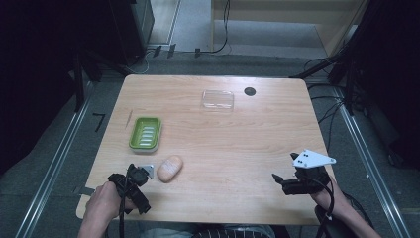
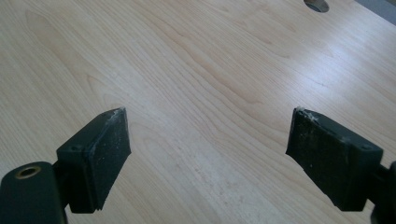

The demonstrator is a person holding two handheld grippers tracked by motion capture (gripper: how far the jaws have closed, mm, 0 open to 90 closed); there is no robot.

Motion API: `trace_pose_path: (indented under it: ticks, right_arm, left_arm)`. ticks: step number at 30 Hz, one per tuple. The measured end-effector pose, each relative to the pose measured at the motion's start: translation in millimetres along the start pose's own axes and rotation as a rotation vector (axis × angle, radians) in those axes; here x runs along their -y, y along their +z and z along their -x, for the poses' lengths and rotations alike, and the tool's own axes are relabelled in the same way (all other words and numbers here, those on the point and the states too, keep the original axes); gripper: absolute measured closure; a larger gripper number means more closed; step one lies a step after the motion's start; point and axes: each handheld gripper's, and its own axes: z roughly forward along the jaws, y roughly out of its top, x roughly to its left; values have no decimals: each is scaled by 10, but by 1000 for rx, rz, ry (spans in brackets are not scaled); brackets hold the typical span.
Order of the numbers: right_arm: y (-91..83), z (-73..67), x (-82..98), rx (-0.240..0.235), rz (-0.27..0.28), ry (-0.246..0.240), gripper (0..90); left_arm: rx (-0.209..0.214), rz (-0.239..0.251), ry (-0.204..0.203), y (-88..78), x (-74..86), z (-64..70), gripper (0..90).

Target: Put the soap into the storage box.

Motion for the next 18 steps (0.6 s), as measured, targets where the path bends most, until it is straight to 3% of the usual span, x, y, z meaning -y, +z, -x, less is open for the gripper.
trace_pose_path:
  ticks: [14,18]
  right_arm:
    - [-5,-11,-4,0,5,-6,134]
    - [-4,-12,-5,2,4,-4,134]
  left_arm:
    - [37,60,5,-105,-62,82,4]
    - [28,78,10,-144,-91,98,4]
